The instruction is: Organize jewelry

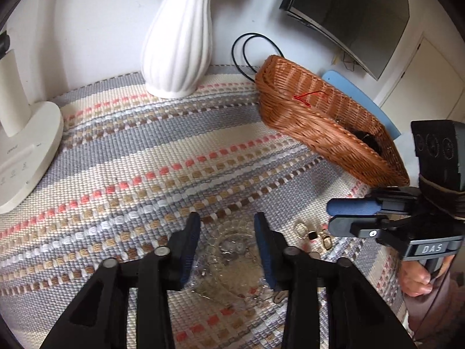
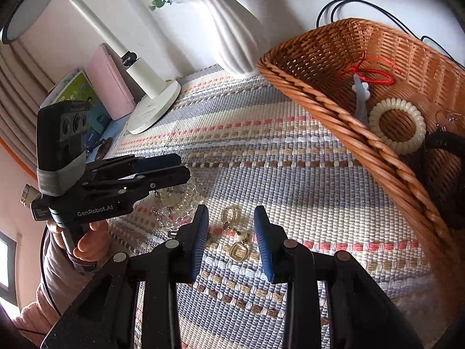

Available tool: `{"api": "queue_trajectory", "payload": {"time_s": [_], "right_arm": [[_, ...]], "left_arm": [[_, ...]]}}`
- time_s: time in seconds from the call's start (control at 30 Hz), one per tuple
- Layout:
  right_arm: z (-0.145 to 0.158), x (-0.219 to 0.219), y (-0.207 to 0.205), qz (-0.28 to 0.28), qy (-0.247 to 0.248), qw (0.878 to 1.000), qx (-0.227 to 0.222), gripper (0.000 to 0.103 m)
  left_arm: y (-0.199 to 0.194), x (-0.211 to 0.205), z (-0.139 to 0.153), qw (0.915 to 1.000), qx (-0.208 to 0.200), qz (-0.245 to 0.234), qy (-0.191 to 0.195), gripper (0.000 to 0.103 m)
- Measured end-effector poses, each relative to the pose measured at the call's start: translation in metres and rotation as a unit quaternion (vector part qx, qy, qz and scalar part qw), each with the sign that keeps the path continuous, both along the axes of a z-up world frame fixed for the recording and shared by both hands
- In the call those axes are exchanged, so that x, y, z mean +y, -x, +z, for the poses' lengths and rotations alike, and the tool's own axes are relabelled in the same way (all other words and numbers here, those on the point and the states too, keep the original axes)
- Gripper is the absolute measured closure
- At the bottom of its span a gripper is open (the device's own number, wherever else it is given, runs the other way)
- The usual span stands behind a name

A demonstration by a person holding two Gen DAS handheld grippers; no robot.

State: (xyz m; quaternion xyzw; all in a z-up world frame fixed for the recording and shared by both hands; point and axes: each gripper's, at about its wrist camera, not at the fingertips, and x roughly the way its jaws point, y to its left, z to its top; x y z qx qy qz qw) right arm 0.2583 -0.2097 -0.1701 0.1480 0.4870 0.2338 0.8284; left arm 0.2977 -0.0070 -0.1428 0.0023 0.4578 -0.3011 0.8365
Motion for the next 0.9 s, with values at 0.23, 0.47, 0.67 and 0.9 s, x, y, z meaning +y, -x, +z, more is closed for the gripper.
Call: {"api": "queue_trajectory", "payload": {"time_s": [0.23,0.47,0.67,0.9], "right_arm": [[-0.002,-0.009,0.003,-0.009,-0.009,1.000,0.001,0.068],[-0.003,-0.009,0.006,-0.006,0.001,1.000,-0.009,0.068],[-0.002,-0.008,0.008,-0.005,0.003,1.000,-0.016,0.068],[0.005,0.000,0.010,-0.002,0.014,0.999,-0.030,0.068]], "left_arm": [[0.003,0.000,-0.003,0.9991,0.023,-0.012,0.034,0.092],[0.013,0.022,0.020,0.9945,0.017,-0.004,0.104,0.095],[0.030,0.047,0.051,0.9837,-0.015,-0.003,0.179,0.101],[0.013,0.050,0.028,0.9945,0.003,0.038,0.097,0.097]]}}
